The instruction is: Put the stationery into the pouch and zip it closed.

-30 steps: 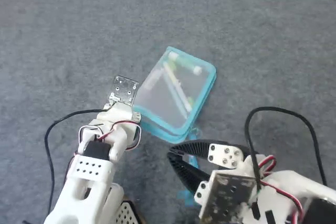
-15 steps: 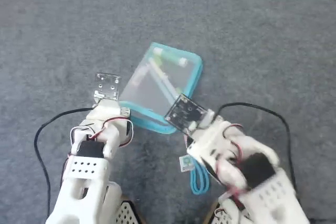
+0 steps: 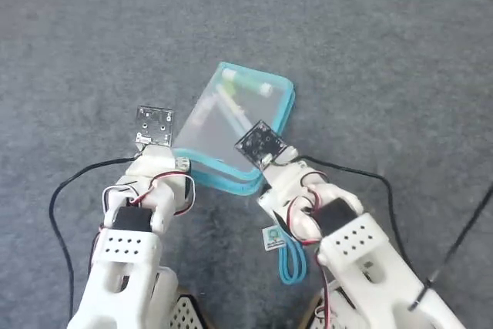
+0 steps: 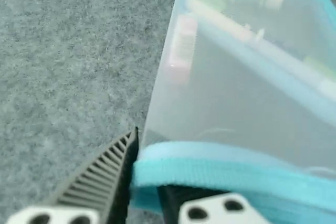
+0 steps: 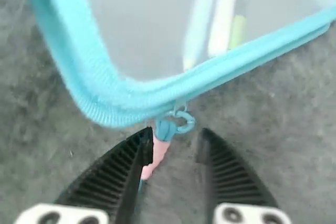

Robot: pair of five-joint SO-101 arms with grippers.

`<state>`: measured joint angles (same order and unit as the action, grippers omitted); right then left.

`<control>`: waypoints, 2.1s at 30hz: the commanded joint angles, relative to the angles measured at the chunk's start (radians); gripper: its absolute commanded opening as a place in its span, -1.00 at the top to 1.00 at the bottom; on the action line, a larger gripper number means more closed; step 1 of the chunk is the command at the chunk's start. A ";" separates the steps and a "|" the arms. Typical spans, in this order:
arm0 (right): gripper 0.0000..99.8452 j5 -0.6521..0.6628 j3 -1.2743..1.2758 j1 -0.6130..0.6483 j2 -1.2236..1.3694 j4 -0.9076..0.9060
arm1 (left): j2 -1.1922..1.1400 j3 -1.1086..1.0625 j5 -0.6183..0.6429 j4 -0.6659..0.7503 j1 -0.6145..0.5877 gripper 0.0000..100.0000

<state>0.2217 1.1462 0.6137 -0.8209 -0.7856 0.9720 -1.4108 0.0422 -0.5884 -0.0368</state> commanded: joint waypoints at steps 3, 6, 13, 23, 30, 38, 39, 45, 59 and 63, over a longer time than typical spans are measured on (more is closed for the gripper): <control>0.61 -0.031 -0.012 0.042 0.099 0.067 | 0.000 0.061 0.020 0.034 -0.009 0.98; 0.63 -0.032 -0.014 0.087 0.143 0.068 | 0.000 0.059 0.021 0.034 -0.009 0.98; 0.77 -0.095 -0.014 0.122 0.228 0.068 | 0.000 0.058 0.020 0.034 -0.009 0.98; 0.77 -0.106 -0.034 0.028 0.242 0.093 | 0.000 0.056 0.018 0.034 -0.009 0.98; 0.77 -0.100 -0.071 0.019 0.242 0.021 | 0.000 0.056 0.018 0.034 -0.009 0.98; 0.65 -0.098 -0.129 0.013 0.242 -0.082 | 0.000 0.056 0.018 0.034 -0.009 0.98; 0.65 -0.098 -0.127 0.013 0.242 -0.084 | 0.000 0.056 0.018 0.034 -0.009 0.98; 0.64 -0.078 -0.127 0.002 0.231 -0.081 | 0.000 0.056 0.018 0.034 -0.009 0.98; 0.64 -0.054 -0.255 0.004 0.404 -0.216 | 0.000 0.054 0.018 0.034 -0.011 0.98; 0.64 -0.051 -0.258 0.004 0.423 -0.216 | 0.000 0.054 0.017 0.032 -0.011 0.98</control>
<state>0.1542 0.9421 0.6276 -0.3943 -1.0004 0.9720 -1.4108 0.0422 -0.5884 -0.0384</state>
